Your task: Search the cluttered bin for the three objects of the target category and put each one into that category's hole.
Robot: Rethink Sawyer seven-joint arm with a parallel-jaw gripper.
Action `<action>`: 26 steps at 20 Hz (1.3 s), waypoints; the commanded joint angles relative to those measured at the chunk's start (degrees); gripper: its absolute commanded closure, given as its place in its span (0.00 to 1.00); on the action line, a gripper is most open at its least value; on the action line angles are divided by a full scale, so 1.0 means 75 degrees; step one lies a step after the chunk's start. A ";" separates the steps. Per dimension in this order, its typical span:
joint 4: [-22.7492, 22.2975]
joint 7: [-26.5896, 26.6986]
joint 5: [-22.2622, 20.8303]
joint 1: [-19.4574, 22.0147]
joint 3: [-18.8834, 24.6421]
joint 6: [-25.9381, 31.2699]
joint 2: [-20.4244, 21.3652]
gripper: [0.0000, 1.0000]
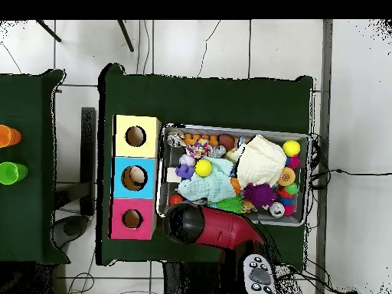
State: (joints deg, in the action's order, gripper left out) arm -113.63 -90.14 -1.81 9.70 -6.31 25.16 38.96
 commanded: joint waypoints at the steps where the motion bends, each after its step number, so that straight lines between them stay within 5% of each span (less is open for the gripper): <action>1: 0.0947 -0.0709 -0.0549 0.0025 -0.0290 0.0254 -0.0296 0.00; 13: 0.1915 -0.0441 -0.0532 0.0232 -0.0163 0.0915 -0.0941 0.00; 26: 0.2381 -0.0456 -0.0425 0.0370 0.0166 0.0694 -0.1618 0.00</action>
State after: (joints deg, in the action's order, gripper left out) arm -101.12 -90.14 -4.00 10.34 -9.71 26.93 30.96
